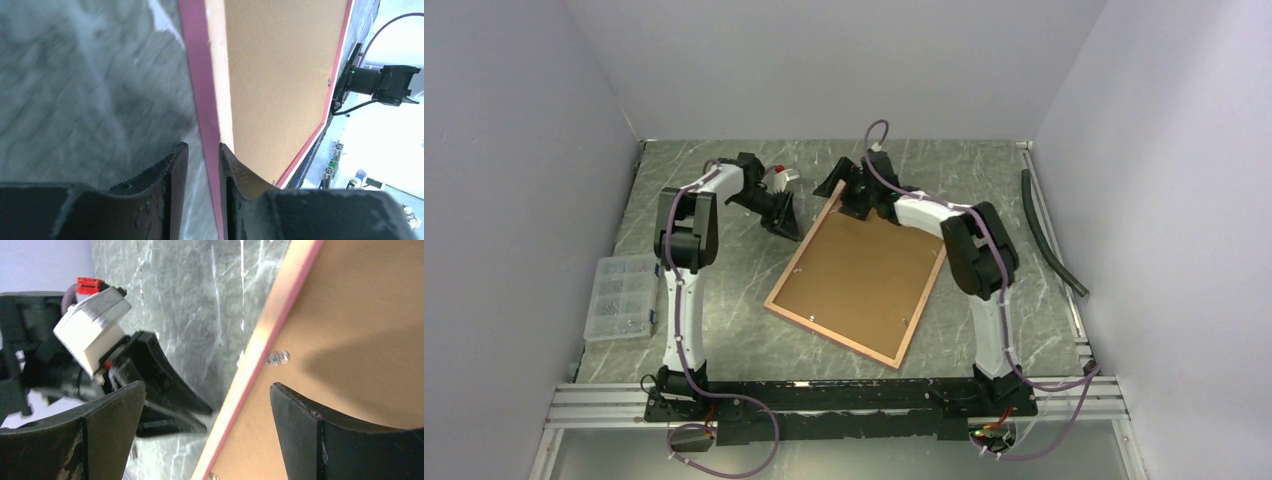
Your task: Put the photo into the frame
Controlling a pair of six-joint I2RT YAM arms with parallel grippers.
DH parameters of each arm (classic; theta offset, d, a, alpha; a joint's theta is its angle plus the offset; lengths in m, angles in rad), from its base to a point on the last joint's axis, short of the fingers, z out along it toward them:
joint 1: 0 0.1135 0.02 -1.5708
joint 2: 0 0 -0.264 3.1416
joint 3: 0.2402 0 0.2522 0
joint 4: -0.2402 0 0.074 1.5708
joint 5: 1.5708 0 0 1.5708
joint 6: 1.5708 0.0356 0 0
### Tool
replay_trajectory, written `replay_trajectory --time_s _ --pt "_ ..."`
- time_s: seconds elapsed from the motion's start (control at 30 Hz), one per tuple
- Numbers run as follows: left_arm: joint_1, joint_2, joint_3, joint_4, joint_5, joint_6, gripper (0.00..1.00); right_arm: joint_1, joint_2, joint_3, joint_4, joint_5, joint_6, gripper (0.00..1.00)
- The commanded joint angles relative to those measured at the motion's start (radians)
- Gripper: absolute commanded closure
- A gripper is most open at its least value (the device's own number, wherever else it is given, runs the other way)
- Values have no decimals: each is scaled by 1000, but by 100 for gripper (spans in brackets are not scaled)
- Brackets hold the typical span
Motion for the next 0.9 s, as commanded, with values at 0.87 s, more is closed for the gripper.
replay_trajectory --time_s 0.87 --pt "-139 -404 -550 95 -472 213 66 -412 -494 -578 -158 164 -110 0"
